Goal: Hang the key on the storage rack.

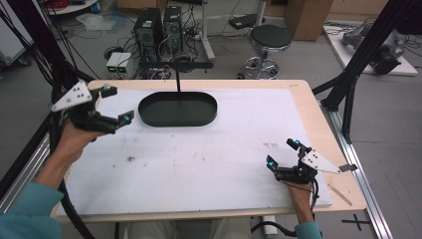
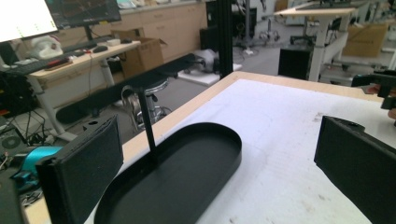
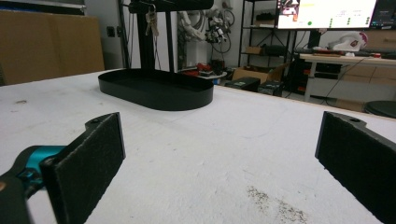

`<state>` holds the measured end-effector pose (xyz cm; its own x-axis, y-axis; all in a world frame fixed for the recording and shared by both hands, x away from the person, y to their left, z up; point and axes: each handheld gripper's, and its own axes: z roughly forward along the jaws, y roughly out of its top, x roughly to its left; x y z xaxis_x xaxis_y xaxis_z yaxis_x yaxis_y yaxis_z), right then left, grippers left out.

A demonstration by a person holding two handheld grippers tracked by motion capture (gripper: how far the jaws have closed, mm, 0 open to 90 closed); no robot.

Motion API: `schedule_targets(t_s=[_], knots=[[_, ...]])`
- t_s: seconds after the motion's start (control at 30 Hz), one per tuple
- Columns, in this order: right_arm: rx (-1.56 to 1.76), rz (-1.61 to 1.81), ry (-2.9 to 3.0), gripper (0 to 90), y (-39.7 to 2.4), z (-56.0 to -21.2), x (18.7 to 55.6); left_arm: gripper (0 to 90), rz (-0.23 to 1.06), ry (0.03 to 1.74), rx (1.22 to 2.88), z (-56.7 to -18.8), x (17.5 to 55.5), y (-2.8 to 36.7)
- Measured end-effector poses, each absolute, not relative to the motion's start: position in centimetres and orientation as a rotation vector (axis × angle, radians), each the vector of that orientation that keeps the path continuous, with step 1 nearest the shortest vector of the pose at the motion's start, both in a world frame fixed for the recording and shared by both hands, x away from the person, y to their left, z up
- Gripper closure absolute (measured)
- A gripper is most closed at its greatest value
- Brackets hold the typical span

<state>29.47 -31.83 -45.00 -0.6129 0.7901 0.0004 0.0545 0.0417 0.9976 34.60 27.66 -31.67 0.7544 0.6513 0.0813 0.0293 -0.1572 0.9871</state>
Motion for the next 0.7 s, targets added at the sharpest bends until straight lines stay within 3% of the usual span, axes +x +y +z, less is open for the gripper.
schedule_targets(t_s=[0.3, 0.7], knots=[[0.849, 1.606, 1.751, 0.6, -31.7, -45.0, 29.5, 1.6, 0.607, 0.604, 1.556, -38.6, 30.4, 28.6], [0.854, 1.607, 1.75, 0.6, -31.6, -45.0, 29.4, 1.6, 0.642, 0.636, 1.503, -44.1, 28.6, 28.1]])
